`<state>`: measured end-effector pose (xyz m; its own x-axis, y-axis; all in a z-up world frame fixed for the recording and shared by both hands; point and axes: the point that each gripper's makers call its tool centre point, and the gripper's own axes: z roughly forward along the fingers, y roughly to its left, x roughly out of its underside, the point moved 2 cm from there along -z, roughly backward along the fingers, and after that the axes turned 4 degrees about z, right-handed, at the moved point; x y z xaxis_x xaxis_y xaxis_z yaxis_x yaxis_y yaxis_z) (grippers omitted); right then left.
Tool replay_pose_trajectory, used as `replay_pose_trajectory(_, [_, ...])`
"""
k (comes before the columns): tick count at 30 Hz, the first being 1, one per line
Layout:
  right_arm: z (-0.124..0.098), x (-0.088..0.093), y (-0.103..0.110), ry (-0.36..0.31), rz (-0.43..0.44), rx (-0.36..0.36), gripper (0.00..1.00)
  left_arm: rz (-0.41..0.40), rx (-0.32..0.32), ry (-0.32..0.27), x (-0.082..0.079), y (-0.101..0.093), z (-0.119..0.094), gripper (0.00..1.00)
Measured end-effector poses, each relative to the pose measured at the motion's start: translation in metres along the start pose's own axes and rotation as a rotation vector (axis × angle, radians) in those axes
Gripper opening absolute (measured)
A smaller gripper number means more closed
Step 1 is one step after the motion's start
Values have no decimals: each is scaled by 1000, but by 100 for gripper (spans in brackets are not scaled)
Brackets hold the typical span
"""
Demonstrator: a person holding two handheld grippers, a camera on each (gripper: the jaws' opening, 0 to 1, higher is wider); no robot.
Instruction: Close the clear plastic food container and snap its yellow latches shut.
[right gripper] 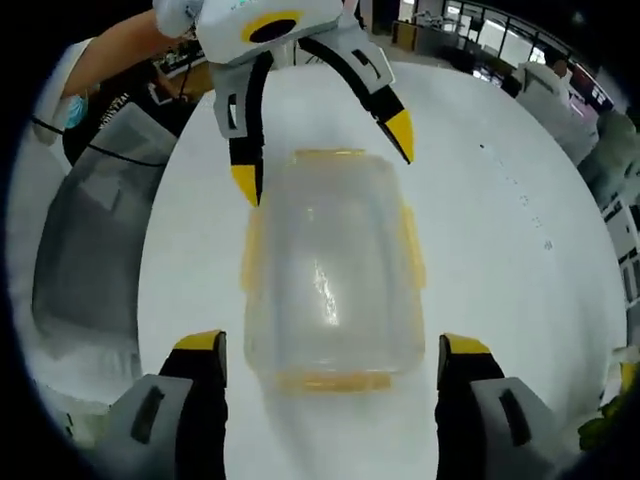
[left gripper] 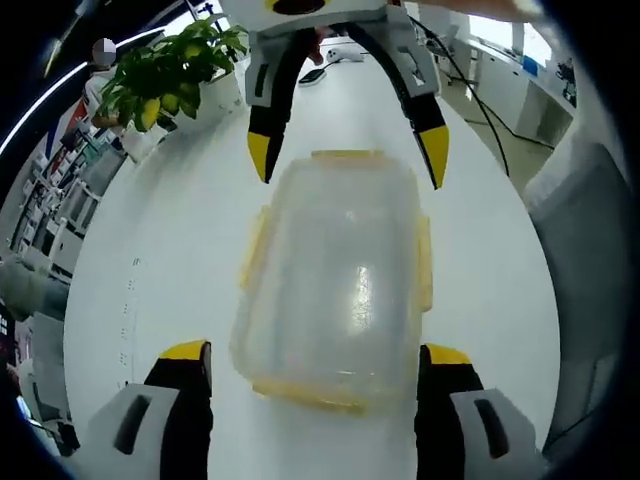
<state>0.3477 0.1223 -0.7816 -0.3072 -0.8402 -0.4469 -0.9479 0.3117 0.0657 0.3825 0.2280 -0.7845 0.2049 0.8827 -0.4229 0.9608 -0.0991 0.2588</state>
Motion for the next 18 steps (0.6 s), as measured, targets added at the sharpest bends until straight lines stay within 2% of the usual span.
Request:
replay_pose_trajectory(3, [5,4,2,31,-29,4,86,3,16,8,0,-2,2,78])
replay_pose_trajectory(6, [6,4,1,30,-43,15,86,-3,24,5,-1,-4,3,75])
replay_pose_trajectory(7, [6,4,1,30,-47,18,83,-3,30,5,0,-6,3,75])
replay_pose_trajectory(8, [7,4,-2,35,-55,29,75,3,23,7,0,-6,3,75])
replay_pose_trajectory(11, [6,3,-1,31,-92,43,75,-3,21,14,2,-6,2,75])
replay_pose_trajectory(18, [9,-4,2,29,-105,39,74,-17,18,15,10,-10,-4,74])
